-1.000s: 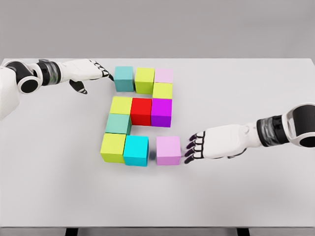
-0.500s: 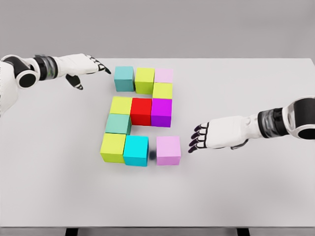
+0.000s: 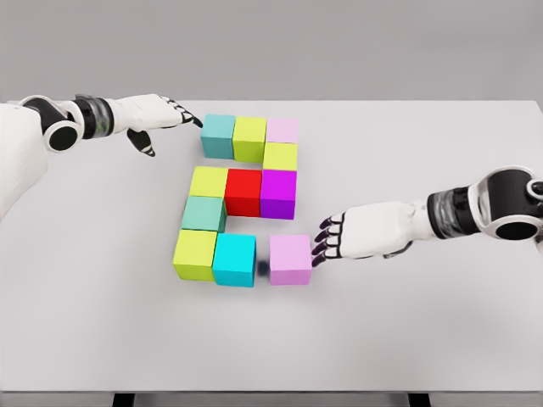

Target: Assemble the squares on the desktop into the number 2

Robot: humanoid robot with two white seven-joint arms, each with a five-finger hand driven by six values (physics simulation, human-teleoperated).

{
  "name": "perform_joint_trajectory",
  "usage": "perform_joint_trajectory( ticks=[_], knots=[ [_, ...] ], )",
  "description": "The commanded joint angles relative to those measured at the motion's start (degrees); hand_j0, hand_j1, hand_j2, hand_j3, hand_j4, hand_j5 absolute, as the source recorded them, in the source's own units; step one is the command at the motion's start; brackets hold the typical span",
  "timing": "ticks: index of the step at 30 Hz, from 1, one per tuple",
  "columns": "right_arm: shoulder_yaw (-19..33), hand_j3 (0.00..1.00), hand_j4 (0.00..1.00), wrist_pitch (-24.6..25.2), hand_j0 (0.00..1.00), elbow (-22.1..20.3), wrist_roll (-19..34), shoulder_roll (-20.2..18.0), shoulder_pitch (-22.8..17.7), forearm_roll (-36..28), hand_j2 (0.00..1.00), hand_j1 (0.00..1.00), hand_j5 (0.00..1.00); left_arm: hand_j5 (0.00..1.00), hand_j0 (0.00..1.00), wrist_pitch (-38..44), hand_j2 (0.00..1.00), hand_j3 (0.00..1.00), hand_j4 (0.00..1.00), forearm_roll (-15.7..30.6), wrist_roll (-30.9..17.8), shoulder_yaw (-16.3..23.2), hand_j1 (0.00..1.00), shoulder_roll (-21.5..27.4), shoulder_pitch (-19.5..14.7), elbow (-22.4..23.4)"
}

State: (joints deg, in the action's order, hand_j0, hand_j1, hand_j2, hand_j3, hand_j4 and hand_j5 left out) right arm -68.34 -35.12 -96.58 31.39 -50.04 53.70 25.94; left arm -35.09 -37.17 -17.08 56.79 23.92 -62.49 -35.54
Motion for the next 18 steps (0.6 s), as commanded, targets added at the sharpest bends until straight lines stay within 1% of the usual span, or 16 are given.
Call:
perform_joint_trajectory(
  ticks=[1, 7, 9, 10, 12, 14, 15, 16, 18],
  knots=[
    [0.0, 0.99, 0.99, 0.1, 0.99, -0.4, 0.0, 0.3, 0.0, -0.2, 0.99, 0.99, 0.99, 0.94, 0.94, 0.1, 0.94, 0.94, 0.94, 0.3, 0.0, -0.2, 0.94, -0.1, 0.0, 0.0],
    [0.0, 0.99, 0.99, 0.1, 0.99, -0.9, 0.1, 0.5, 0.1, -0.1, 0.99, 0.99, 0.99, 0.96, 0.96, 0.1, 0.96, 0.96, 0.96, 0.4, 0.0, -0.4, 0.96, 0.7, -0.1, 0.6],
    [0.0, 0.99, 0.99, 0.1, 0.99, -1.0, 0.1, 0.6, 0.1, -0.2, 0.99, 0.99, 0.99, 0.97, 0.97, 0.1, 0.97, 0.97, 0.97, 0.7, 0.1, -1.4, 0.97, 1.1, -0.2, 0.5],
    [0.0, 0.99, 0.99, 0.1, 0.99, -1.0, 0.1, 0.6, 0.1, -0.2, 0.99, 0.99, 0.99, 0.99, 0.99, 0.1, 0.99, 0.99, 0.99, 1.0, 0.1, -1.7, 0.99, 1.7, -0.3, 0.3],
    [0.0, 0.99, 0.99, 0.1, 0.99, -1.0, 0.3, 0.9, 0.1, -0.1, 0.99, 0.99, 0.99, 1.0, 1.0, 0.1, 1.0, 1.0, 1.0, 1.9, 0.1, -2.1, 1.0, 4.6, -0.2, -0.3],
    [0.0, 0.99, 0.99, 0.1, 0.99, -1.2, 0.3, 0.8, 0.1, -0.1, 0.99, 0.99, 0.99, 1.0, 1.0, 0.1, 1.0, 1.0, 1.0, 2.0, 0.2, -2.6, 1.0, 4.7, -0.3, -0.3],
    [0.0, 0.99, 0.99, 0.1, 0.99, -1.1, 0.3, 0.7, 0.1, 0.6, 0.99, 0.99, 0.99, 1.0, 1.0, 0.1, 1.0, 1.0, 1.0, 2.1, 0.2, -3.5, 1.0, 6.0, -0.1, -0.5],
    [0.0, 0.99, 0.99, 0.1, 0.99, -0.7, 0.3, 0.5, 0.1, 1.0, 0.99, 0.99, 0.99, 1.0, 1.0, 0.1, 1.0, 1.0, 1.0, 2.5, 0.3, -4.3, 1.0, 6.8, 0.1, -1.1],
    [0.3, 0.99, 0.99, 0.1, 0.99, -0.4, 0.3, 0.3, 0.1, 1.0, 0.99, 0.99, 0.99, 1.0, 1.0, 0.1, 1.0, 1.0, 1.0, 4.2, 0.3, -4.7, 1.0, 10.3, 0.8, -4.1]
  ],
)
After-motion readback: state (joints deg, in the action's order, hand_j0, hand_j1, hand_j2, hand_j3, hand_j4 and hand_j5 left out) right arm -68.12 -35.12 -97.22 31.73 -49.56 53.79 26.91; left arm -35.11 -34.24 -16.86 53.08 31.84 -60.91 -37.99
